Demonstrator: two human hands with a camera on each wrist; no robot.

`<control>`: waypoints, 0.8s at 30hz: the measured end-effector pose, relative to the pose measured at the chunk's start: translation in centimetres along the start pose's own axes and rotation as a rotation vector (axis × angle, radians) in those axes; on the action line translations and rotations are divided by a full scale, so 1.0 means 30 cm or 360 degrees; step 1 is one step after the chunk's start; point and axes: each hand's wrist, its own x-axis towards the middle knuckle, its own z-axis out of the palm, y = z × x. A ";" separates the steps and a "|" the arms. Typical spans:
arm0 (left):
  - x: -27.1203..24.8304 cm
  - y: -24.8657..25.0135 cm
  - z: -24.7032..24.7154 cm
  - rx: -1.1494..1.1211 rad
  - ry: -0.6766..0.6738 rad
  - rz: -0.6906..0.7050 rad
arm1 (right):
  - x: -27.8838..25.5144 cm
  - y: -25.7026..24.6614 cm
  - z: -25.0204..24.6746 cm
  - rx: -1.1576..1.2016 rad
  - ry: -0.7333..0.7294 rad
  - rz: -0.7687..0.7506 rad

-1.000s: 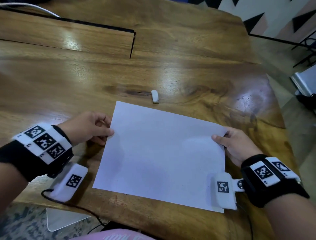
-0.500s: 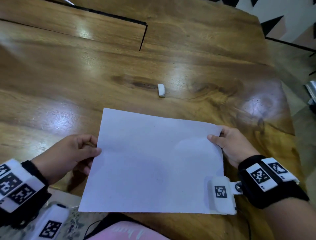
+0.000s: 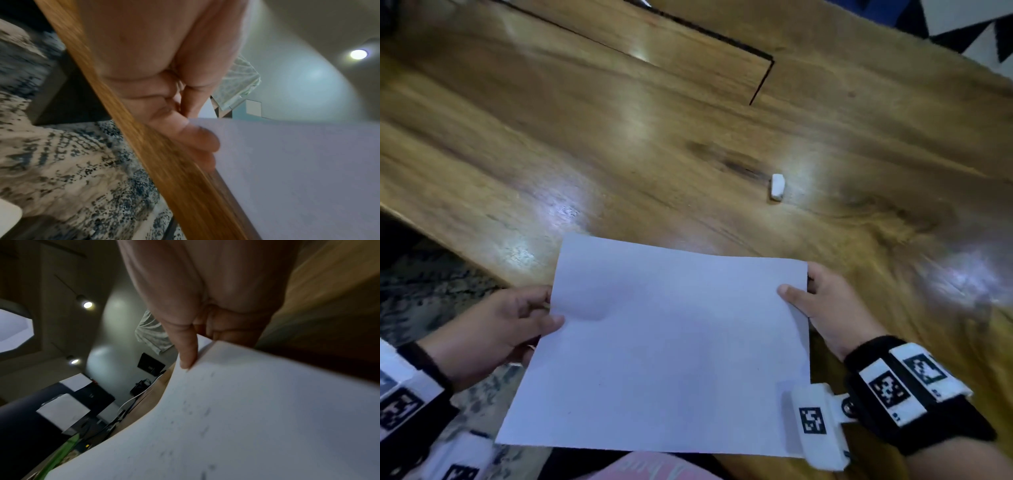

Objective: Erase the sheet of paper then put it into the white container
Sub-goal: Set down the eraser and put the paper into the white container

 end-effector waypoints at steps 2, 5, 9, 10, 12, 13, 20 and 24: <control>-0.025 -0.033 -0.045 -0.0036 0.0048 -0.0024 | 0.010 -0.027 0.045 -0.0048 -0.0069 -0.0024; -0.068 -0.081 -0.120 -0.0075 0.0110 -0.0044 | 0.018 -0.071 0.119 -0.0091 -0.0192 -0.0082; -0.124 -0.137 -0.213 -0.0170 0.0184 -0.0032 | 0.014 -0.134 0.234 -0.0071 -0.0287 -0.0182; -0.143 -0.150 -0.236 -0.0214 0.0209 -0.0026 | 0.014 -0.145 0.267 -0.0021 -0.0304 -0.0193; -0.171 -0.178 -0.292 -0.0281 0.0242 -0.0011 | 0.012 -0.171 0.327 0.0034 -0.0379 -0.0178; -0.185 -0.195 -0.321 -0.0310 0.0254 0.0005 | 0.011 -0.182 0.358 0.0033 -0.0413 -0.0160; -0.282 -0.334 -0.528 -0.0382 0.0480 0.0063 | -0.010 -0.251 0.597 -0.0272 -0.0608 -0.0306; -0.329 -0.418 -0.622 -0.0385 0.0614 0.0110 | -0.037 -0.289 0.773 -0.0543 -0.0653 -0.0539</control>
